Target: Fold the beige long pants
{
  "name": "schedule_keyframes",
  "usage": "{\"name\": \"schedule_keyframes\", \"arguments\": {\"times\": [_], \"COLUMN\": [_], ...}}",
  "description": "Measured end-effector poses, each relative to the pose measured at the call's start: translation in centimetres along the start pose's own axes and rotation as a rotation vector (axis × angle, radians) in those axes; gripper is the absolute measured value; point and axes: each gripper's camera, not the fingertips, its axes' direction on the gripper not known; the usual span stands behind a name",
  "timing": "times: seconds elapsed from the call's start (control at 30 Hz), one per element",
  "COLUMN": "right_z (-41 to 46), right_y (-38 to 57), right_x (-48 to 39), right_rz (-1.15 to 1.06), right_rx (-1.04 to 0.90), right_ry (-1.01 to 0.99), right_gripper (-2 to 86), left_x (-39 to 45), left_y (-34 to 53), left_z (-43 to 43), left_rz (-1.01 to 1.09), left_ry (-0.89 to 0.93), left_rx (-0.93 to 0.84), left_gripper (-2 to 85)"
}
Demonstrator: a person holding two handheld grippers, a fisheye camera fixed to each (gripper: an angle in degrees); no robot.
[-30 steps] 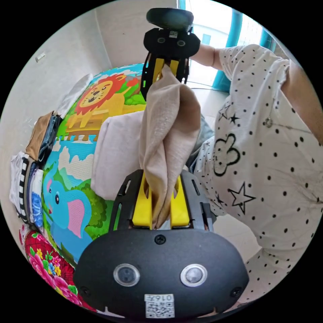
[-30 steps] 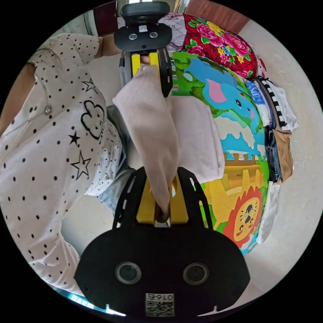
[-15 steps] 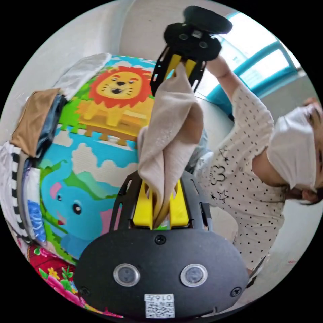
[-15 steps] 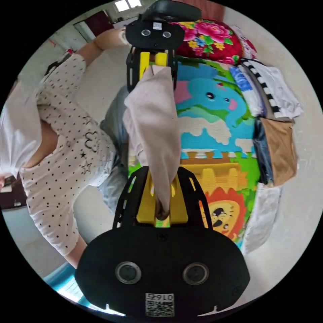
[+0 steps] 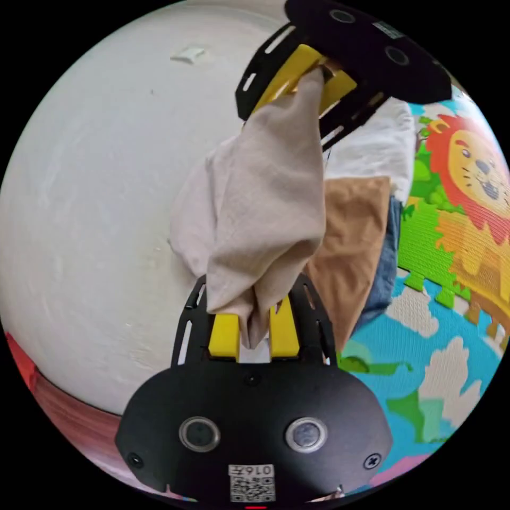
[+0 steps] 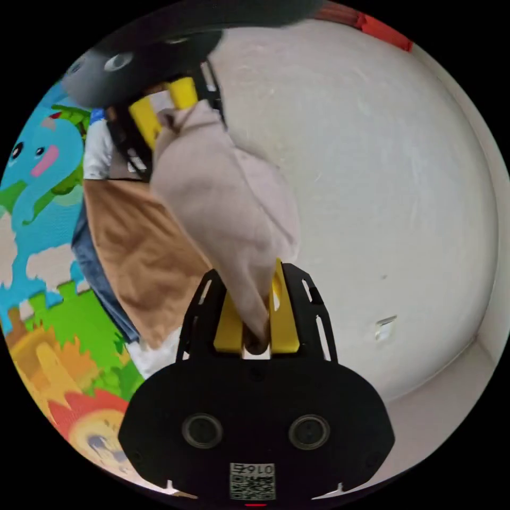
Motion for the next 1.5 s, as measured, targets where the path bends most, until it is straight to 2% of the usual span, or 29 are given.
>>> {"name": "schedule_keyframes", "arguments": {"times": [0.1,0.17,0.2,0.27,0.33,0.47,0.57,0.63,0.67,0.73,0.8,0.87,0.97,1.0,1.07,1.13,1.27,1.37,1.5], "right_z": [7.4,10.1,9.4,8.0,7.1,4.7,3.3,2.5,2.1,2.3,4.5,6.6,10.4,12.0,12.2,11.0,7.4,6.2,4.4], "right_y": [1.9,3.6,5.0,7.1,9.1,14.6,19.2,21.4,22.6,24.0,24.4,23.6,22.8,22.9,23.7,25.4,35.0,42.1,46.8], "right_x": [-6.8,-11.8,-14.0,-16.1,-16.6,-16.0,-15.0,-13.1,-11.6,-9.4,-8.4,-9.6,-12.9,-14.7,-16.6,-16.9,-14.4,-13.0,-13.3], "right_rz": [0.203,0.212,0.262,0.286,0.282,0.263,0.297,0.457,0.602,0.840,1.068,1.090,1.074,0.993,0.905,0.886,1.116,1.232,1.234], "right_rx": [-0.166,-0.283,-0.212,-0.097,-0.060,0.016,0.046,0.085,0.148,0.247,0.293,0.234,-0.081,-0.183,-0.160,-0.117,0.051,0.019,-0.020], "right_ry": [-0.163,-0.225,-0.073,0.068,0.033,-0.117,-0.241,-0.271,-0.297,-0.395,-0.572,-0.581,-0.440,-0.471,-0.479,-0.410,-0.400,-0.456,-0.518], "right_gripper": [7.1,7.2,7.0,6.9,7.1,6.1,2.7,1.1,0.5,0.1,-0.2,-0.2,-0.3,-0.4,-0.4,-0.4,-0.3,-0.1,0.7], "left_x": [5.1,7.6,8.8,9.5,8.9,6.7,3.2,-1.0,-2.0,-4.7,-5.1,-4.4,-2.4,-1.3,-1.9,-3.5,-3.8,-2.6,-1.5], "left_y": [2.5,5.0,6.3,7.9,10.7,15.8,20.0,21.8,21.9,20.6,19.0,18.1,17.8,18.6,21.5,24.9,29.1,33.0,37.6], "left_z": [5.8,4.7,3.9,3.0,1.4,-0.7,-2.8,-4.4,-4.5,-3.9,-2.6,-1.1,2.8,4.4,3.9,1.9,-4.2,-9.1,-13.3], "left_rz": [-0.178,-0.264,-0.263,-0.211,-0.197,-0.276,-0.498,-0.733,-0.779,-0.861,-0.880,-0.941,-1.001,-1.007,-1.080,-1.089,-0.891,-0.846,-0.899], "left_ry": [0.118,-0.060,-0.141,-0.183,-0.171,-0.128,-0.008,0.159,0.211,0.442,0.510,0.492,0.554,0.605,0.644,0.667,0.656,0.665,0.695], "left_rx": [-0.111,0.057,0.123,0.158,0.226,0.222,0.246,0.360,0.387,0.476,0.462,0.406,0.166,0.105,0.228,0.261,0.302,0.261,0.213], "left_gripper": [7.2,6.9,6.7,6.5,5.3,1.3,-0.6,-0.8,-0.9,-0.9,-0.9,-1.0,-1.0,-1.0,-1.0,-1.0,-1.0,-1.0,-0.9]}}
